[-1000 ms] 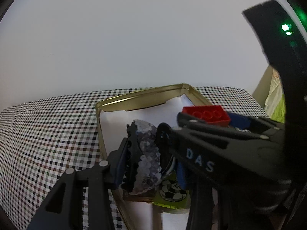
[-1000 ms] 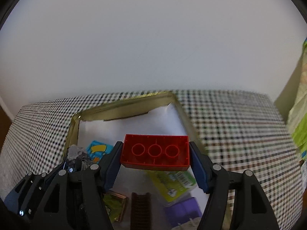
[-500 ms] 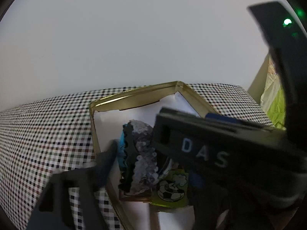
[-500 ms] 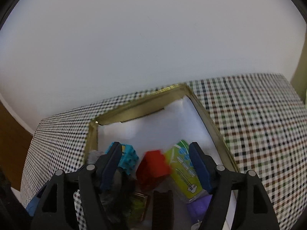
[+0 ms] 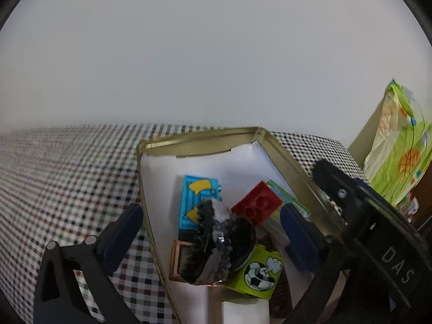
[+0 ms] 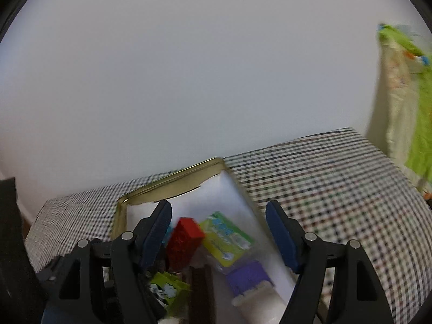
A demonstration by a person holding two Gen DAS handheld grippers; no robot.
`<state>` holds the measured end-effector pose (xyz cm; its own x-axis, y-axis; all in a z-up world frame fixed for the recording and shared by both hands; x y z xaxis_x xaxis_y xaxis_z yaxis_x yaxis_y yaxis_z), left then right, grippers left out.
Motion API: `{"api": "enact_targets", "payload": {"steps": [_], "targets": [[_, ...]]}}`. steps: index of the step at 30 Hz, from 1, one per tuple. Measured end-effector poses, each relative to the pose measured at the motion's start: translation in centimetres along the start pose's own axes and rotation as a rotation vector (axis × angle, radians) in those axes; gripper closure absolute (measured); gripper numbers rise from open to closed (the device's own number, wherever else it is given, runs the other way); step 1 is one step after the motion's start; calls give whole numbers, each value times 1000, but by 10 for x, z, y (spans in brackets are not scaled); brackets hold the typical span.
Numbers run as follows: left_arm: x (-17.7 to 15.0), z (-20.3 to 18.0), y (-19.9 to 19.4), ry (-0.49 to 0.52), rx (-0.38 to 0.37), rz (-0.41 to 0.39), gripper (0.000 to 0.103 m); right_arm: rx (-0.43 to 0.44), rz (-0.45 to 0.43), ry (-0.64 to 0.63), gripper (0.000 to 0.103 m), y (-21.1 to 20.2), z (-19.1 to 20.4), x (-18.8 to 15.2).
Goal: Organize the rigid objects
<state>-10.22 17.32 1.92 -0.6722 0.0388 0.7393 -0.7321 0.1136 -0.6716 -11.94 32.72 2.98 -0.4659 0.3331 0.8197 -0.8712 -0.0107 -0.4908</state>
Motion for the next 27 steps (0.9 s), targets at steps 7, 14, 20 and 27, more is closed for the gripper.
{"api": "enact_targets", "payload": {"steps": [7, 14, 20, 27], "targets": [[0, -3, -14, 42, 80, -117, 1, -147, -363, -33, 17, -58, -3, -33], [0, 8, -24, -11, 125, -187, 1, -115, -379, -27, 16, -48, -1, -33], [-4, 9, -28, 0, 136, -206, 1, -111, -413, -61, 16, -60, 2, -39], [-19, 13, -42, 23, 154, -279, 1, -117, -446, -49, 15, -71, 2, -50]]}}
Point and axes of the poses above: each gripper's, at about its wrist camera, not at the fingertips, and y roughly the way its jaws point, z to its left, x to its top, the point moved 1 cm from there along y, roughly the way its jaws point, and after that the axes turned 8 degrees about x, right-handed, at the moved point
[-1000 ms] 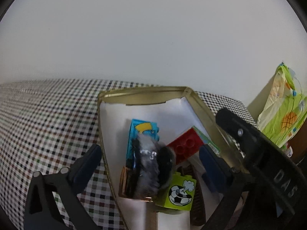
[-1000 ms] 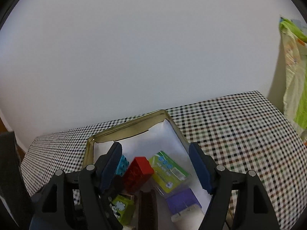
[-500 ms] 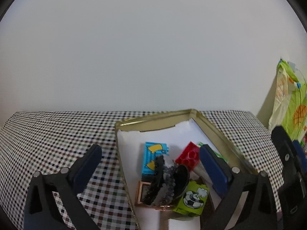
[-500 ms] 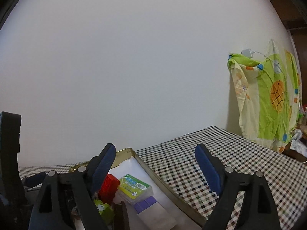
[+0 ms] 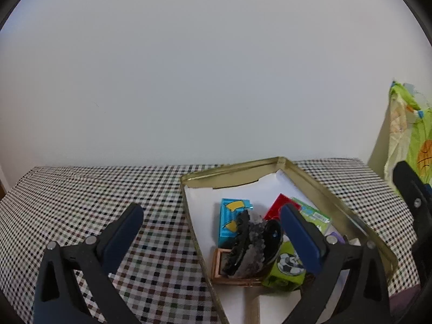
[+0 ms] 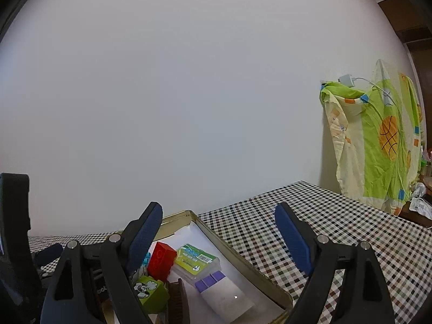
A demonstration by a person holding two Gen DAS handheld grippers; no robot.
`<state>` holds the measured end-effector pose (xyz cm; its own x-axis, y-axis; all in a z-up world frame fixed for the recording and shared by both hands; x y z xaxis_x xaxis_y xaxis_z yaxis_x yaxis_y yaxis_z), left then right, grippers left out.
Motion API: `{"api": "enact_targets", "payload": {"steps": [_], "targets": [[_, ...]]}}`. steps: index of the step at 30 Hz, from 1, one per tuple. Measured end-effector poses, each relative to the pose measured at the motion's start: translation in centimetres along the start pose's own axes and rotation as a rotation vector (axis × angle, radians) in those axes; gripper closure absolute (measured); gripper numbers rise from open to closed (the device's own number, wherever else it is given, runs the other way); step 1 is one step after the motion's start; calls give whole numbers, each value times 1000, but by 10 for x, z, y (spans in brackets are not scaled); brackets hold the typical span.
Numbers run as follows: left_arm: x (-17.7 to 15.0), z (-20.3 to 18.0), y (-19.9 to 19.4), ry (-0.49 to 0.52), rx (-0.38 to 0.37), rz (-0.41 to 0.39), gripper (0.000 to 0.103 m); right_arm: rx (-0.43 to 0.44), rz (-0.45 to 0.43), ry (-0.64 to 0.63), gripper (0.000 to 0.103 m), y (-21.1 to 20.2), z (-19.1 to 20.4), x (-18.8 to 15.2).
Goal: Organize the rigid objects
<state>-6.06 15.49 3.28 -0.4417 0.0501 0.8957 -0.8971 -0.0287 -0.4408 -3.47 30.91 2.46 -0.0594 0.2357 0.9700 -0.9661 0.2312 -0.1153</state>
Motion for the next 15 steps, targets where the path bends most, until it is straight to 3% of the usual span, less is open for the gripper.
{"api": "enact_targets", "payload": {"steps": [5, 15], "targets": [[-9, 5, -23, 21, 14, -86, 1, -20, -31, -53, 12, -12, 10, -4], [-21, 19, -38, 10, 29, -129, 1, -38, -52, -56, 12, -36, 22, -12]]}}
Point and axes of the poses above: each gripper's, at about its wrist camera, not at the fingertips, and y roughly the way its jaws point, z to its left, x to its top, the point moved 1 cm from there along y, roughly the way its jaws point, and after that the axes turned 8 degrees about x, right-handed, at the moved point
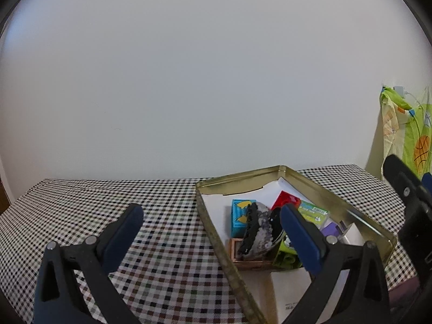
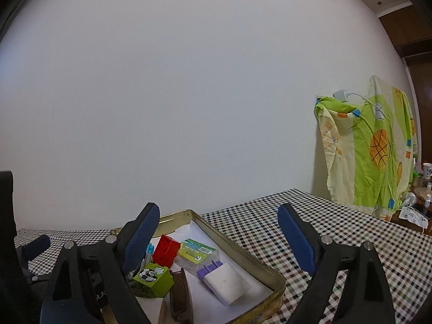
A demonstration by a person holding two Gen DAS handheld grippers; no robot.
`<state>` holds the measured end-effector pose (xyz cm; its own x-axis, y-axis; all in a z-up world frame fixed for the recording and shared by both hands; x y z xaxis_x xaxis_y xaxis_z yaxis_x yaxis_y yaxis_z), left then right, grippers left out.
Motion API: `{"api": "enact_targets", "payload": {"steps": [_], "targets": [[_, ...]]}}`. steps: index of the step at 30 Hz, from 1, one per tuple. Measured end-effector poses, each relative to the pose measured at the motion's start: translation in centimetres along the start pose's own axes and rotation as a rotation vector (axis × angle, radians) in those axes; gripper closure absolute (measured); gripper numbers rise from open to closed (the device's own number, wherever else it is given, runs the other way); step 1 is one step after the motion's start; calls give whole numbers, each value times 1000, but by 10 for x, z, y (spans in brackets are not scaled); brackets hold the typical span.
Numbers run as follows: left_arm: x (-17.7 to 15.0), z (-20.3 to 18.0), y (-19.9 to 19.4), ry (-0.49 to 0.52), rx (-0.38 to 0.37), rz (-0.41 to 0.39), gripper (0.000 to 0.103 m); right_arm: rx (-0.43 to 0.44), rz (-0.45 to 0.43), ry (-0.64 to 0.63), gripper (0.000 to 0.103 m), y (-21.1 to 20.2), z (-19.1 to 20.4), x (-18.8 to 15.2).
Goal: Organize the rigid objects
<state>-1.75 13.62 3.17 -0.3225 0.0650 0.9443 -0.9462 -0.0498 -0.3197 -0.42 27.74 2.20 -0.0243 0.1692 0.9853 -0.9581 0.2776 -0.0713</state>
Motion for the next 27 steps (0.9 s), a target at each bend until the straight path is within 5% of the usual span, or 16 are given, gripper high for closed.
{"api": "enact_targets", "payload": {"steps": [27], "targets": [[-11, 17, -34, -29, -13, -48, 0, -25, -53, -64, 11, -37, 14, 0]]}}
Point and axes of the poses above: each gripper's, at about its wrist camera, not at the fingertips, and y roughly the way its jaws point, z to its left, x to its top, the point moved 1 cm from there along y, roughly the way its jaws point, and after that the axes turned 8 degrees about x, right-handed, at the moved point
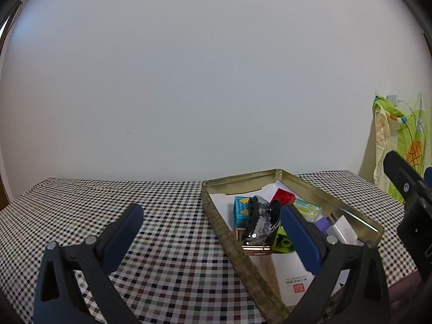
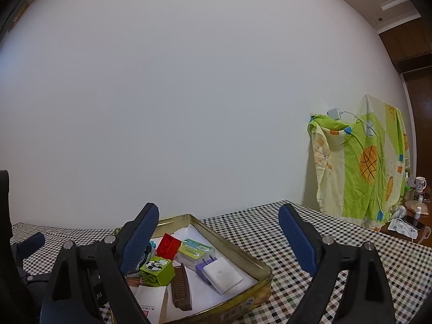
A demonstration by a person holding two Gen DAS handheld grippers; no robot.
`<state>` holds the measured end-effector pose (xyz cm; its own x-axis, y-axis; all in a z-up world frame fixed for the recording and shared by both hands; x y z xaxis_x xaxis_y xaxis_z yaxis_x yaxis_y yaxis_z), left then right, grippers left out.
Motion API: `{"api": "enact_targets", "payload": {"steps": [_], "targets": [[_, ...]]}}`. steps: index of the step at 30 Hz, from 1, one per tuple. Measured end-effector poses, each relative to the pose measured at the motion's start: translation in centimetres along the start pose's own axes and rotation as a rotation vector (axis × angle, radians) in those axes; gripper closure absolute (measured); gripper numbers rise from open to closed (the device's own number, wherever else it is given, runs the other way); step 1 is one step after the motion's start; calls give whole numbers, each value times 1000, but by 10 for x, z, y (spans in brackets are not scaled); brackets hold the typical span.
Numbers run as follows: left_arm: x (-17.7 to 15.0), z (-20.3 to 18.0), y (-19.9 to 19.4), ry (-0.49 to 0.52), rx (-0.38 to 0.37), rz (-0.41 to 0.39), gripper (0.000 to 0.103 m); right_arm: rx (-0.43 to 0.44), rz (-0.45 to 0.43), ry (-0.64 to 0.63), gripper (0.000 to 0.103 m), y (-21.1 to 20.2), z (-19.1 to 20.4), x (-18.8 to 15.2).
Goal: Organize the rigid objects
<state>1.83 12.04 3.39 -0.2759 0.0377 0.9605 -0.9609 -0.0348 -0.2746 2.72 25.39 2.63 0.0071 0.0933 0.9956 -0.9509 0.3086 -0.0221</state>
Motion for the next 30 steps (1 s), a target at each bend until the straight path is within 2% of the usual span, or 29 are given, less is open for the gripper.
{"api": "enact_targets", "payload": {"steps": [30], "targets": [[0, -3, 5, 20, 14, 7, 0, -9, 22, -6, 10, 1, -1, -1]]}}
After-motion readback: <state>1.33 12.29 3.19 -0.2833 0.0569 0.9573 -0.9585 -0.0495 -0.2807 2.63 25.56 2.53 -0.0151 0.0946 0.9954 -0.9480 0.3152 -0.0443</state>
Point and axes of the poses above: each gripper's, at about its wrist camera, not at the fingertips, and y roughly the way its jaws point, z to its left, x to its top, the point moved 1 cm from there along y, roughly the way its jaws point, and after that the axes turned 8 degrees about x, right-handed, at the moved point
